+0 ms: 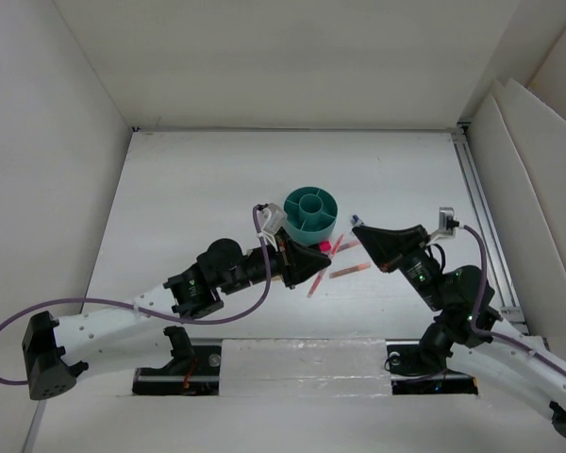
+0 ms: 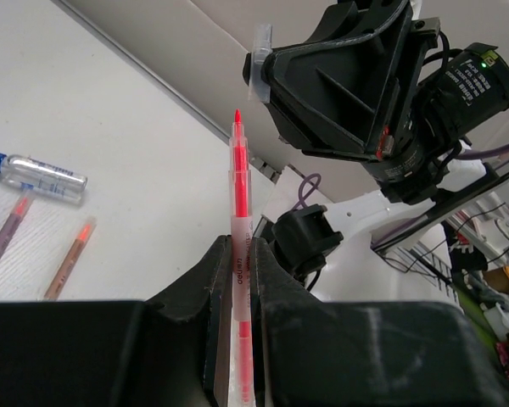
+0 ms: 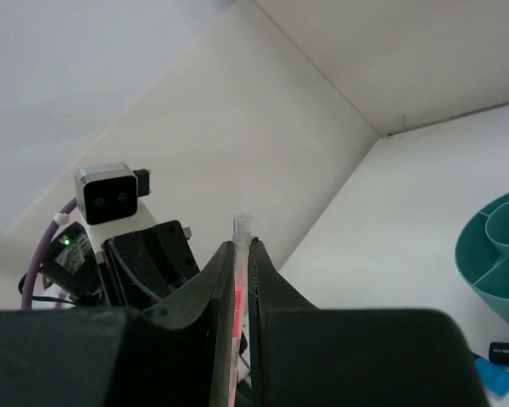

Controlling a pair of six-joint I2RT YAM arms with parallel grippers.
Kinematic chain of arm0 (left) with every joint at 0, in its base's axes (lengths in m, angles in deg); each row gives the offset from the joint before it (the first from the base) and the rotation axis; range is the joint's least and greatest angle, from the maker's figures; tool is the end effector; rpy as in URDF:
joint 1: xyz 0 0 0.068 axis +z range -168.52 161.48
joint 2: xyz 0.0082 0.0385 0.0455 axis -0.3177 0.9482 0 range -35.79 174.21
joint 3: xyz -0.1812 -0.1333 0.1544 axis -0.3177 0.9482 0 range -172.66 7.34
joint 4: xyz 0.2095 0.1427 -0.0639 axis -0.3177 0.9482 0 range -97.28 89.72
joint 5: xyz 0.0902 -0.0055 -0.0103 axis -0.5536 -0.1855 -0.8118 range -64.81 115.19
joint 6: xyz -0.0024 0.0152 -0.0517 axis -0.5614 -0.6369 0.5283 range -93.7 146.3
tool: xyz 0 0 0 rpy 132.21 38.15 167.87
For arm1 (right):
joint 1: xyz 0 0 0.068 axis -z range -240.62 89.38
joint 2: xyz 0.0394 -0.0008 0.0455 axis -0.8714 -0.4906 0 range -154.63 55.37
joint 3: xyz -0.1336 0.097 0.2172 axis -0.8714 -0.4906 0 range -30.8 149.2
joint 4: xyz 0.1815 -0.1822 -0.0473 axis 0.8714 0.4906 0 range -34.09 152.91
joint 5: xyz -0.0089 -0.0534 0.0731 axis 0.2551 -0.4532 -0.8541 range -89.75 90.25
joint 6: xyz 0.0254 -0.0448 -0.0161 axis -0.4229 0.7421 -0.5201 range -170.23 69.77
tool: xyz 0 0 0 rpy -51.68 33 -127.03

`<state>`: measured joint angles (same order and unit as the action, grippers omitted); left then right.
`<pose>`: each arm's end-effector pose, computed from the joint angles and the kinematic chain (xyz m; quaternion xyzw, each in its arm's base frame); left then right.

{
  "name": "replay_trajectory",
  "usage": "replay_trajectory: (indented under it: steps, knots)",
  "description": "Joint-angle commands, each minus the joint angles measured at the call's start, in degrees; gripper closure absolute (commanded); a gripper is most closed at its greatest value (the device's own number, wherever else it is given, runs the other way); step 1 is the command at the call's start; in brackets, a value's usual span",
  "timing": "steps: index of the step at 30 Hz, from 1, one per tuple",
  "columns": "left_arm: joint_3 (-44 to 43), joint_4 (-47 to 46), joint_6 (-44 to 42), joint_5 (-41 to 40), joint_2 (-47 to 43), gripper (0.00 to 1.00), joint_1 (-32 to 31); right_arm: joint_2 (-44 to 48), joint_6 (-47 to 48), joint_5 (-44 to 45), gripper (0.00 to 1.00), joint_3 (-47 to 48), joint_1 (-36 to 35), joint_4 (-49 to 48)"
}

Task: Sort the stationery into containers
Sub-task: Close the pen cap on the pen.

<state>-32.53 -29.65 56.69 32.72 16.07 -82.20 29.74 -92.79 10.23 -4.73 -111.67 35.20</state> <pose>0.0918 -0.1962 0.3488 0.2313 0.5976 -0.5896 0.4917 0.0855 0.0959 0.3289 0.0298 0.5669 0.5655 0.5983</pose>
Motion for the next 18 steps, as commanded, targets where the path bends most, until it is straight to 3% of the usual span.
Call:
replay_trajectory:
  steps: [1,18]
  knots:
    - [0.06,-3.82,-1.04,1.08,-1.41,1.0,-0.3,1.02,-1.47,1.88,1.0,-0.83,0.25,-4.87]
    - [-0.46,-4.35,-1.04,2.14,-0.35,1.0,-0.3,-1.97,-4.1,1.81,1.0,-1.37,0.25,-8.21]
